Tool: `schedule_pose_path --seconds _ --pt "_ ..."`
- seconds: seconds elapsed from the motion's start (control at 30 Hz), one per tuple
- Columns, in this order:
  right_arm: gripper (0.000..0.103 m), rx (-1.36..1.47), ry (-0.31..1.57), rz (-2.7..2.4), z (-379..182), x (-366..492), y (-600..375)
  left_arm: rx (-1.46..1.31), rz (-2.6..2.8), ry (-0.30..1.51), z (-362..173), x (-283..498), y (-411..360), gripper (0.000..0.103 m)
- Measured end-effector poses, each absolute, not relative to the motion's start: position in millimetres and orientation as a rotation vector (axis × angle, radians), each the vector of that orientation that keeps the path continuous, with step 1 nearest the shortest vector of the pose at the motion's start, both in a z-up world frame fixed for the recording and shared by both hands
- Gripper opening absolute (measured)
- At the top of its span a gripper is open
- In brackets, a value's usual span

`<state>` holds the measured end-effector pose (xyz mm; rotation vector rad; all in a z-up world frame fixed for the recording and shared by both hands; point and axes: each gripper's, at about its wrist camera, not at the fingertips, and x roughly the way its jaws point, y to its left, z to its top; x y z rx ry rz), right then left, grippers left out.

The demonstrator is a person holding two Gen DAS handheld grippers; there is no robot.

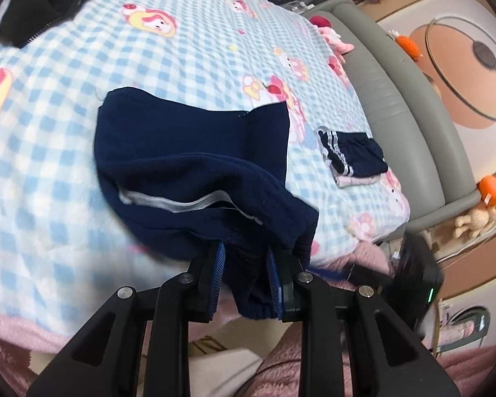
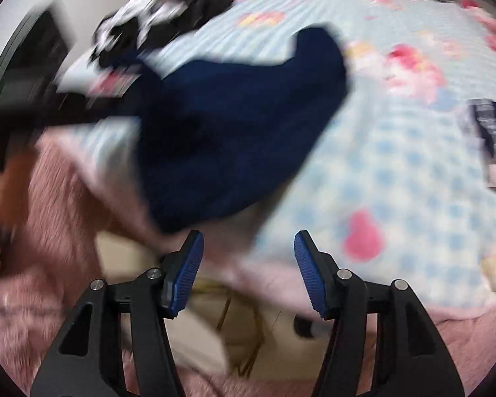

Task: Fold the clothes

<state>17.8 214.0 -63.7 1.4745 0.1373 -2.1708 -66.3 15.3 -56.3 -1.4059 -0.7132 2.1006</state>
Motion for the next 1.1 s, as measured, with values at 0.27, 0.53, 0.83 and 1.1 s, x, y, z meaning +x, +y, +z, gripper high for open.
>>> schedule_pose_path --seconds 0.27,0.53,0.83,1.1 --pt "0.057 1.429 0.125 -2.056 -79 -2 178 -1.486 2.113 -0.832 -89 -128 12 0.027" --pt "0.051 1.286 0.099 -2.356 -48 -38 208 -1.262 2.287 -0.608 -58 -117 -15 0.051" --pt "0.069 1.263 0.117 -2.471 -44 -60 237 -1.331 2.285 -0.146 -88 -149 15 0.057" --pt "0.054 1.300 -0.012 -2.398 -56 -107 219 -1.308 2.399 -0.161 -81 -147 0 0.013"
